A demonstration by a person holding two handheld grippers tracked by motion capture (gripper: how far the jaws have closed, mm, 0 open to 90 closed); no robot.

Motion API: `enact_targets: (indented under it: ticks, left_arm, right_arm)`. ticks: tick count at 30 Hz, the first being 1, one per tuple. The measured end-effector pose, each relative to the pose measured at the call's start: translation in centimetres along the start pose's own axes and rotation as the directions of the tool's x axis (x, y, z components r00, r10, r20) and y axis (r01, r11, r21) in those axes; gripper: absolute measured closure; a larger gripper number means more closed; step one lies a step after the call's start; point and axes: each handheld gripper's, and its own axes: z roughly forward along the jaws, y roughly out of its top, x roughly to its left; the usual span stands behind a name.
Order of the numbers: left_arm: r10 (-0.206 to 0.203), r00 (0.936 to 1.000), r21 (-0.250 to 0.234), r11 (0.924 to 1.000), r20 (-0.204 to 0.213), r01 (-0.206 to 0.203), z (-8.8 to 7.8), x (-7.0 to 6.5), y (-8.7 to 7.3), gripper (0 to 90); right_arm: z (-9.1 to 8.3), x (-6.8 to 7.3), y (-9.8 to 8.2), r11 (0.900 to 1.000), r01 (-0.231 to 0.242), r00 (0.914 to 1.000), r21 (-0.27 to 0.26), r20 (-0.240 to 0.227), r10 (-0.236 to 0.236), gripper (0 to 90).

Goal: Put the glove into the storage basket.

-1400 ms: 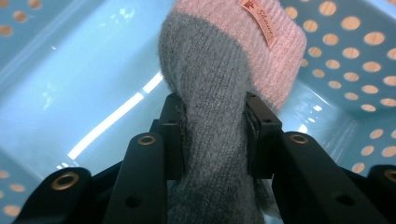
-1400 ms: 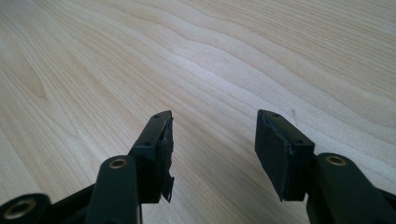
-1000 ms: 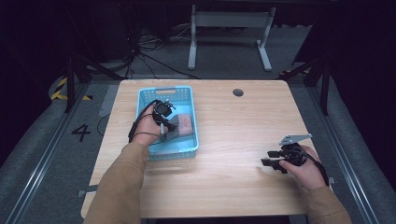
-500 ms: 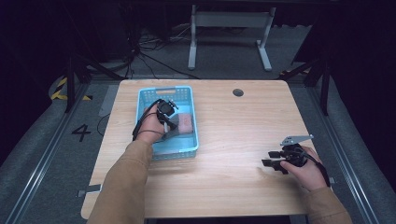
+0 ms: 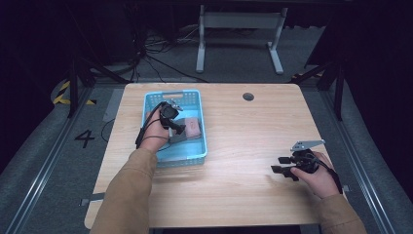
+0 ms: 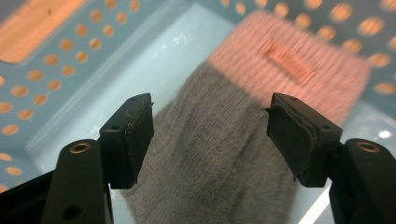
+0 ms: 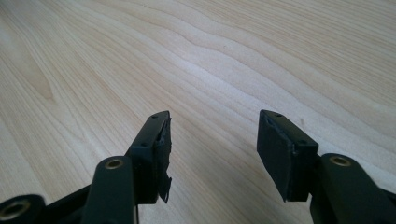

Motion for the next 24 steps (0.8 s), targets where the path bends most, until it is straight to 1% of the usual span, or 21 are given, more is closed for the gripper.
enact_targets:
  ticks: [3,5,6,8,10,12,14,15,16,17,18,21,22,24]
  left_arm:
    - [-0.031,0.9993,-0.06,0.9977,0.022,0.032,-1.8,-0.6,0.3,33.4]
    - [-0.036,0.9988,-0.083,0.9958,0.034,0.039,-2.6,-0.9,0.3,33.3]
    - [-0.038,0.9983,-0.099,0.9941,0.045,0.043,-3.4,-1.3,0.4,33.3]
    - [-0.05,0.9967,-0.113,0.992,0.064,0.057,-4.5,-1.9,0.3,33.2]
    - [-0.072,0.9923,-0.127,0.9882,0.101,0.085,-5.7,-2.7,0.1,33.1]
    - [-0.079,0.9875,-0.161,0.9818,0.136,0.101,-7.1,-3.5,-0.3,32.5]
    - [-0.079,0.9843,-0.182,0.9774,0.158,0.108,-8.0,-4.2,-0.7,31.3]
    - [-0.073,0.9832,-0.183,0.9775,0.167,0.104,-8.6,-4.5,-1.0,31.3]
    - [-0.073,0.9819,-0.19,0.976,0.175,0.106,-9.0,-4.9,-1.2,31.2]
    - [-0.066,0.9816,-0.189,0.9768,0.179,0.1,-9.3,-5.2,-1.4,31.2]
    - [-0.066,0.9808,-0.194,0.9757,0.184,0.102,-9.6,-5.7,-1.6,31.1]
    - [-0.045,0.9781,-0.188,0.9786,0.203,0.084,-10.2,-7.0,-2.3,31.0]
    - [-0.037,0.9753,-0.191,0.9782,0.218,0.08,-10.4,-7.7,-2.6,31.0]
    - [-0.023,0.9712,-0.186,0.9801,0.237,0.069,-10.7,-8.7,-3.1,30.8]
  right_arm:
    - [0.3,0.1,0.4,1.0,0.007,0.9999,0.001,-0.009,-0.007,45.3]
    - [0.5,0.1,0.8,1.0,0.014,0.9998,0.002,-0.015,-0.014,45.3]
    - [0.6,0.1,1.0,1.0,0.019,0.9997,0.002,-0.014,-0.019,45.3]
    - [0.9,0.2,1.4,1.0,0.024,0.9995,0.003,-0.021,-0.024,45.2]
    - [1.1,0.2,1.8,0.999,0.032,0.9992,0.002,-0.026,-0.032,45.1]
    - [1.3,0.3,2.0,0.999,0.039,0.9988,0.002,-0.03,-0.039,45.1]
    - [1.4,0.3,2.2,0.999,0.039,0.9987,0.003,-0.034,-0.039,45.0]
    - [1.4,0.3,2.3,0.999,0.043,0.9985,0.003,-0.034,-0.043,45.0]
    - [1.3,0.3,2.4,0.999,0.042,0.9985,0.001,-0.033,-0.042,44.9]
    - [1.3,0.3,2.4,0.999,0.043,0.9985,-0.001,-0.032,-0.043,44.7]
    - [1.3,0.3,2.5,0.999,0.043,0.9985,-0.002,-0.034,-0.043,44.7]
    - [1.1,0.3,2.5,0.999,0.044,0.9986,-0.007,-0.03,-0.045,44.4]
    - [1.1,0.3,2.5,0.999,0.041,0.9987,-0.007,-0.031,-0.041,44.2]
    - [1.1,0.4,2.5,0.999,0.044,0.9985,-0.003,-0.033,-0.044,44.0]
